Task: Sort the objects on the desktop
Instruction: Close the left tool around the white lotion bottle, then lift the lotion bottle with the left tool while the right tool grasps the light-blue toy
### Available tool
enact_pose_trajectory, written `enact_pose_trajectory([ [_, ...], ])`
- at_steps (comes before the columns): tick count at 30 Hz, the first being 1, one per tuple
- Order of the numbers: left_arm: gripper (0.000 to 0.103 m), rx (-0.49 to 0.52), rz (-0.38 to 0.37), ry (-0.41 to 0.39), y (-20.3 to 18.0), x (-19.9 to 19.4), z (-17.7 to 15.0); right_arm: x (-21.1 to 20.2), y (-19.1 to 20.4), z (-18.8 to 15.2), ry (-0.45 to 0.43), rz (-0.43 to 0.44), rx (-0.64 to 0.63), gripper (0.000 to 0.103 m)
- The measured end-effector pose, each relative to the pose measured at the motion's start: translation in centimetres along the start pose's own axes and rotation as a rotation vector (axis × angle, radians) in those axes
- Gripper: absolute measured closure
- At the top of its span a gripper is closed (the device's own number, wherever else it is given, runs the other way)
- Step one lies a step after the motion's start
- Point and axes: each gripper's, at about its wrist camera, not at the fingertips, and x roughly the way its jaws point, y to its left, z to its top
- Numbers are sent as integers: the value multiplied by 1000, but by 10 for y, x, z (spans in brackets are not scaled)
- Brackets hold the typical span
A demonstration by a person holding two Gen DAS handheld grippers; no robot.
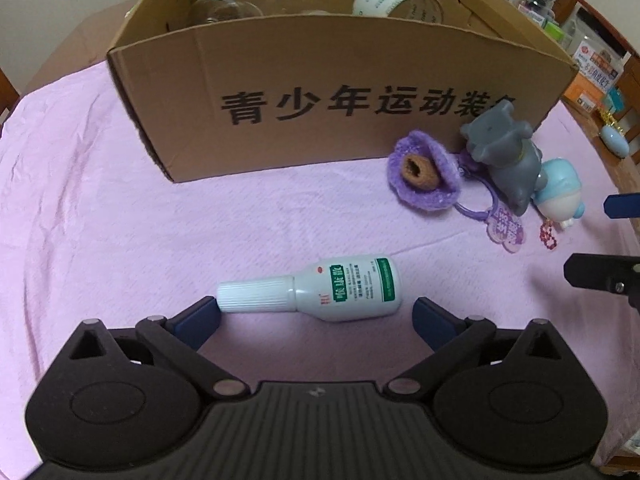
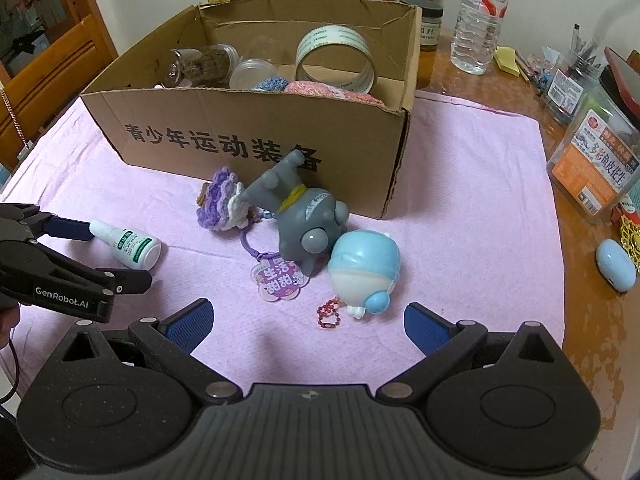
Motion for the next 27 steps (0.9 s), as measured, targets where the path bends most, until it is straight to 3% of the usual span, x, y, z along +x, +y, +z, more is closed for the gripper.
enact_pose_trajectory([
  [18, 7, -4, 45, -25, 7, 11, 10, 22, -9, 15, 6, -48, -100, 3],
  [20, 7, -3, 45, -25, 7, 11, 9, 25, -8, 17, 4, -61, -127, 14],
  [27, 7, -8, 40, -25, 6, 13, 10, 35, -12, 19, 23, -77, -148, 34],
])
